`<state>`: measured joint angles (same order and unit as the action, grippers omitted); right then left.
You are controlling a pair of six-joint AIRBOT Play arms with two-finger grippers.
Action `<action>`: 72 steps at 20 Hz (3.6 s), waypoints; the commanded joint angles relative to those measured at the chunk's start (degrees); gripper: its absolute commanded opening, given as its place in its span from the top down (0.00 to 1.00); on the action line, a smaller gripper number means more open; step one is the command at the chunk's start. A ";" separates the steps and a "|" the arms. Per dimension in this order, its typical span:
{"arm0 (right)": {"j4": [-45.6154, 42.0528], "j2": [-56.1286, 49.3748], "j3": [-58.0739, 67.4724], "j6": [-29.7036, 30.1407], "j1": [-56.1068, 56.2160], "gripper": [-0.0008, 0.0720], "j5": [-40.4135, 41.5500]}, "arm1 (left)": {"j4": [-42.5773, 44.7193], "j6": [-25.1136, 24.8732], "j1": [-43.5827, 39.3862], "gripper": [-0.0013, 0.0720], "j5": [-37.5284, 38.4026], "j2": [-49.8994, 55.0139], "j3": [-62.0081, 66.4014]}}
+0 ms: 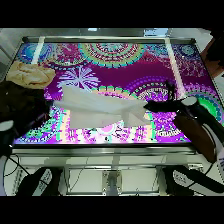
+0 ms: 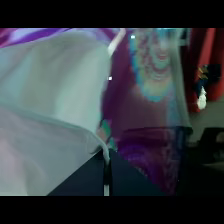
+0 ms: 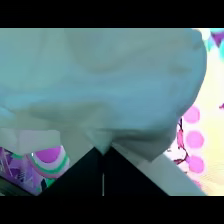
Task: Fold the shirts.
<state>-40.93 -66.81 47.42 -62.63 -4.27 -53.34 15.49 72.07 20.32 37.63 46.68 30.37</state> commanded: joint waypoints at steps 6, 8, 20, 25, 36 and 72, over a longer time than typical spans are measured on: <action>-3.28 28.63 21.70 -3.13 -9.62 0.96 -13.31 | -3.43 -11.04 0.04 0.96 22.49 -2.47 37.09; -5.53 33.05 27.50 -4.35 -9.94 0.96 -13.25 | -3.04 -11.06 0.07 0.96 23.12 -4.87 43.91; -19.47 33.35 48.02 -12.57 -9.90 0.96 -5.40 | 34.91 2.16 0.04 0.96 29.64 -10.80 59.74; -5.86 12.26 41.68 -11.50 -9.35 0.96 -14.16 | 36.79 3.41 -0.11 0.96 30.82 3.23 52.68; 0.46 -23.96 30.91 -10.86 1.01 0.35 22.84 | 11.93 2.91 -12.00 0.16 -7.89 40.30 47.89; -9.11 4.33 -25.27 -9.97 -18.14 0.27 -14.03 | 36.37 0.11 15.41 0.39 37.05 -10.05 -4.42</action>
<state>-54.11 -62.48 22.55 -72.69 -22.57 -71.24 52.21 72.20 35.68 74.56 36.71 26.06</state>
